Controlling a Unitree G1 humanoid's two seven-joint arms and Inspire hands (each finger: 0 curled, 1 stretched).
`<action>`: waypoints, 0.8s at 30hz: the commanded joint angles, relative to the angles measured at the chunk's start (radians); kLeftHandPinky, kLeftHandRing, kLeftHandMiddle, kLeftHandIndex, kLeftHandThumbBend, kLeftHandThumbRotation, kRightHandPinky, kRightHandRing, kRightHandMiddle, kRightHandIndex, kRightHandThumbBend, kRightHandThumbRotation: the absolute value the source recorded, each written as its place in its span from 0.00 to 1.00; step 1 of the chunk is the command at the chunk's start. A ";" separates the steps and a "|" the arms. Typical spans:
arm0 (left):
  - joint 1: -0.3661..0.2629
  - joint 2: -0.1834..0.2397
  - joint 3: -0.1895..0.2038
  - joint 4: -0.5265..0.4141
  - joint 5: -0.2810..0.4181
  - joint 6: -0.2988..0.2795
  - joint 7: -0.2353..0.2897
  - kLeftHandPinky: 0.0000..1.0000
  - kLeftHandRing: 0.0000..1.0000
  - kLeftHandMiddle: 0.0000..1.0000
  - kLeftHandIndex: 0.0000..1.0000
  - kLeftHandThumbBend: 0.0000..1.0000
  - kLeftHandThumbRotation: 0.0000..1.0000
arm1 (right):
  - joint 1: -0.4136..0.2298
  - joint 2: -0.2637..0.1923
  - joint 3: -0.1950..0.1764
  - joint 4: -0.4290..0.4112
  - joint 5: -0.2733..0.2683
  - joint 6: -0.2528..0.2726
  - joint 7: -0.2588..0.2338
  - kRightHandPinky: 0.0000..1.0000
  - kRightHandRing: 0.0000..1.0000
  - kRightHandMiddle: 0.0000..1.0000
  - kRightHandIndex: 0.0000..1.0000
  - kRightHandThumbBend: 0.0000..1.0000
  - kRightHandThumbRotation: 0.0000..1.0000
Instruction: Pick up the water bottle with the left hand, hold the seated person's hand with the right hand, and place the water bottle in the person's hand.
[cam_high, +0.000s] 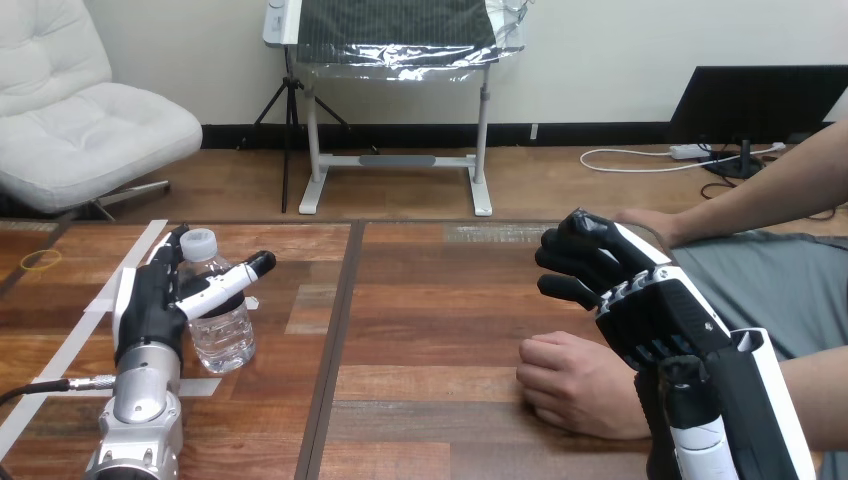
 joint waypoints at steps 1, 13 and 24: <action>-0.089 -0.008 -0.013 -0.001 0.006 0.000 -0.008 0.82 0.92 0.93 0.93 1.00 0.25 | -0.044 0.002 -0.006 -0.015 0.014 -0.019 0.000 0.78 0.82 0.82 0.83 0.62 0.88; -0.092 -0.016 -0.020 0.004 0.009 0.019 -0.014 0.83 0.92 0.93 0.92 1.00 0.22 | -0.051 0.000 -0.006 -0.008 0.019 -0.032 0.008 0.76 0.81 0.82 0.82 0.59 0.88; -0.097 -0.023 -0.031 0.008 0.015 0.037 -0.014 0.83 0.92 0.93 0.92 0.99 0.21 | -0.050 0.004 -0.005 -0.010 0.015 -0.032 0.005 0.76 0.81 0.82 0.82 0.60 0.88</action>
